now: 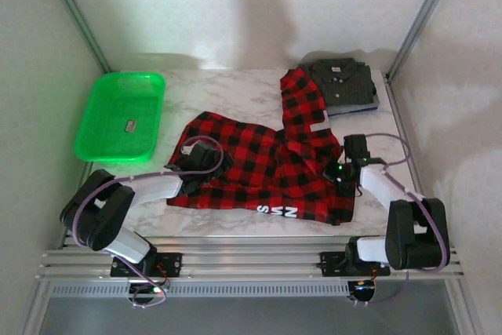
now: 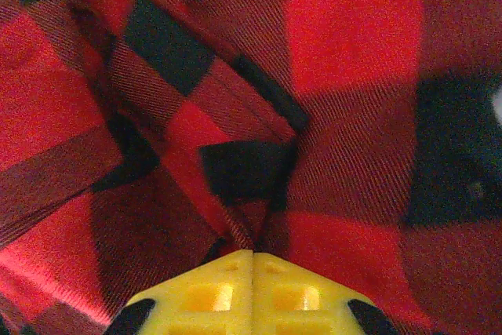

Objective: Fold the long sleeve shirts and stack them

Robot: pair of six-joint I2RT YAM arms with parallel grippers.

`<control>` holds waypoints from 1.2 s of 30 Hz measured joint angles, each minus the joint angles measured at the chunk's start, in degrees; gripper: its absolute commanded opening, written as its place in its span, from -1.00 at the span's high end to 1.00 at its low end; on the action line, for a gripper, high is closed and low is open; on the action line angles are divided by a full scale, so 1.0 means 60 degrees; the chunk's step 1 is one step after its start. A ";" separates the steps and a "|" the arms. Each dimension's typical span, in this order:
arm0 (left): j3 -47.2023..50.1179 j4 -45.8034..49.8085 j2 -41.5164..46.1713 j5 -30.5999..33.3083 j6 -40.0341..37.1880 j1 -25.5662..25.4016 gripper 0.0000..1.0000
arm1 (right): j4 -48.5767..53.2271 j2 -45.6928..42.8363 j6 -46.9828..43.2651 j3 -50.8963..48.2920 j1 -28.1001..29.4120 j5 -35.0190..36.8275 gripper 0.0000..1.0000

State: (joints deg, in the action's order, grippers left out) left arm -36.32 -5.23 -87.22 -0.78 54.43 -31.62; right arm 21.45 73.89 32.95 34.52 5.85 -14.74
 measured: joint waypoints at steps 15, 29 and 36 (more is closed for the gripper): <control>-0.0634 0.0270 -0.0546 0.0200 -0.0240 0.0007 -0.92 | 0.1821 -0.2535 0.0102 0.0900 -0.1056 0.0616 -0.54; -0.0678 0.0892 -0.0310 0.0200 -0.0317 -0.0029 -0.93 | 0.2178 0.3778 -0.1749 0.4776 -0.1421 0.0142 0.16; -0.0616 0.1708 0.0168 0.0204 -0.0284 -0.0029 -0.92 | 0.2160 0.4054 -0.1894 0.4863 -0.1096 -0.0178 0.25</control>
State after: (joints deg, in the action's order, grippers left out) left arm -40.01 5.02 -86.21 0.45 52.73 -31.79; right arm 34.41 98.21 21.58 63.70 -0.73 -15.81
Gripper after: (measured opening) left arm 0.961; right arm 0.386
